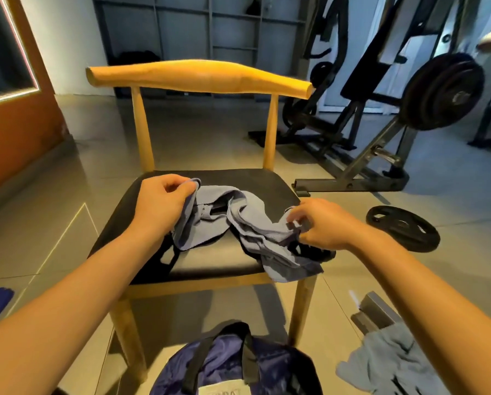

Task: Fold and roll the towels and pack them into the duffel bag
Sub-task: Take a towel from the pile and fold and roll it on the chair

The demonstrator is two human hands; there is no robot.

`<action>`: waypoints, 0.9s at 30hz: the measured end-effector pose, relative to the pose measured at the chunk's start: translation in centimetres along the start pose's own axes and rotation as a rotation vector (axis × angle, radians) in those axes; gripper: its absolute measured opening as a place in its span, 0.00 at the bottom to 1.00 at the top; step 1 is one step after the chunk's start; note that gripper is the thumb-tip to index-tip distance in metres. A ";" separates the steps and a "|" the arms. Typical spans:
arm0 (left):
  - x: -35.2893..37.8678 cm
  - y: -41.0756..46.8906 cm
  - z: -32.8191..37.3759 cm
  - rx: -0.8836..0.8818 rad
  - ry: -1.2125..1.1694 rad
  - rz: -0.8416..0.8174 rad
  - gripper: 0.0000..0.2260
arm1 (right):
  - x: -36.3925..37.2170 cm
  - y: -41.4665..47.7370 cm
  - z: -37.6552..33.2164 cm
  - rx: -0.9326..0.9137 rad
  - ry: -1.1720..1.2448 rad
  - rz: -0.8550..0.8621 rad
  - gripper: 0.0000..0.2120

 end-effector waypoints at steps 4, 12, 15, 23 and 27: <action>0.3 -0.1 0.0 0.008 0.029 -0.024 0.06 | 0.3 -0.1 1.4 0.007 -0.055 0.089 0.07; 0.3 1.1 2.3 -0.121 -0.136 -0.237 0.09 | -6.5 -2.0 -3.5 0.084 1.021 0.044 0.16; -1.6 2.3 5.9 -0.137 -0.354 -0.023 0.03 | -6.8 -1.3 -4.6 0.217 1.098 0.325 0.14; 0.9 -1.3 9.5 0.092 -0.136 -0.411 0.05 | -4.8 0.2 -7.1 0.271 1.460 0.327 0.08; 1.9 -1.7 8.2 0.080 -0.180 -0.363 0.05 | -4.4 0.3 -6.9 0.335 1.625 0.509 0.08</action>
Point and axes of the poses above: each hand's wrist, its own y-axis towards the middle knuckle, its own x-axis out of the palm, z = x × y, the point moved 2 cm from there along y, towards the middle knuckle, and after that the axes turned 12 degrees about y, right-handed, at the moved point
